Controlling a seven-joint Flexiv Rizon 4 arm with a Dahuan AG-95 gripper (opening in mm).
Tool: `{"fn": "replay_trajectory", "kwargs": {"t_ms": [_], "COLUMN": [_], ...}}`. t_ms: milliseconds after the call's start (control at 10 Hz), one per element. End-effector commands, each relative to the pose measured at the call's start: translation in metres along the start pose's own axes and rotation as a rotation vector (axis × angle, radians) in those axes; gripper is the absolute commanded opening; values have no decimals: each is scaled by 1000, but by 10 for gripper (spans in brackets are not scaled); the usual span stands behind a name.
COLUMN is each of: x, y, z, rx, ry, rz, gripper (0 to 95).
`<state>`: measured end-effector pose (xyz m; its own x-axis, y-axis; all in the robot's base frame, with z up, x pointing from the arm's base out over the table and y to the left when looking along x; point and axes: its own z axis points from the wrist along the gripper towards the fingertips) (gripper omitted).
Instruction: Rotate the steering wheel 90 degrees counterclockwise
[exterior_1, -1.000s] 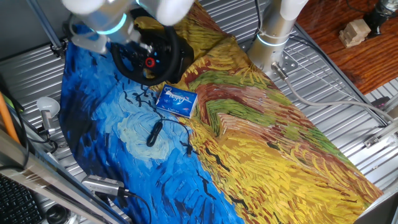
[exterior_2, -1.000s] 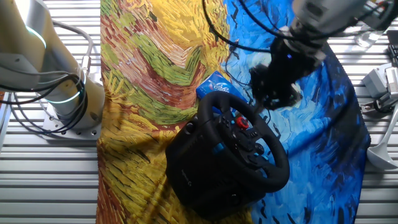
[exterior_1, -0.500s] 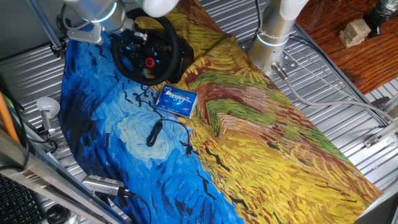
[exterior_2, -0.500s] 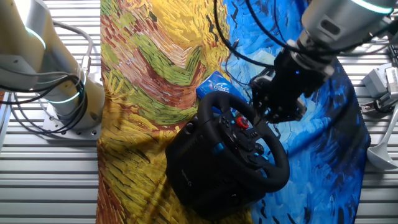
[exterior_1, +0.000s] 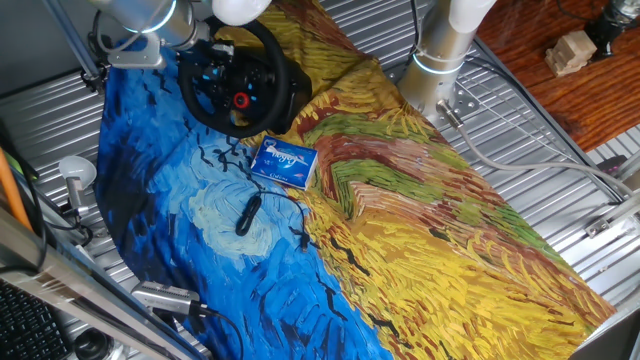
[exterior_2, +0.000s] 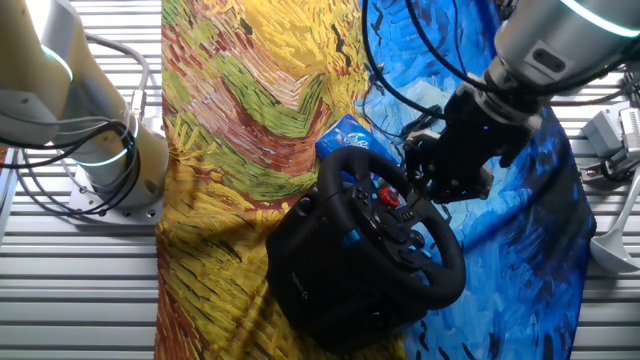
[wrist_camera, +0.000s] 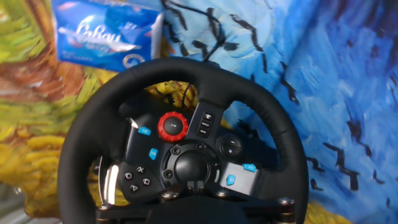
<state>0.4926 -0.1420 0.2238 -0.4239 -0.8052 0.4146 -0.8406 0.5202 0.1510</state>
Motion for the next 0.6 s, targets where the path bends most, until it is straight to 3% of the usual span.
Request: {"fn": "replay_trajectory", "kwargs": {"t_ms": [100, 200, 400, 500, 600], "x": [0, 0, -1, -1, 0], "y": [0, 0, 0, -1, 0], "z": [0, 0, -1, -2, -2], "rx": [-10, -9, -15, -22, -41], "ry": [-8, -11, -25, -35, -58], "rz": [-90, -176, -227, -297, -371], "gripper": [0, 0, 0, 0, 0]}}
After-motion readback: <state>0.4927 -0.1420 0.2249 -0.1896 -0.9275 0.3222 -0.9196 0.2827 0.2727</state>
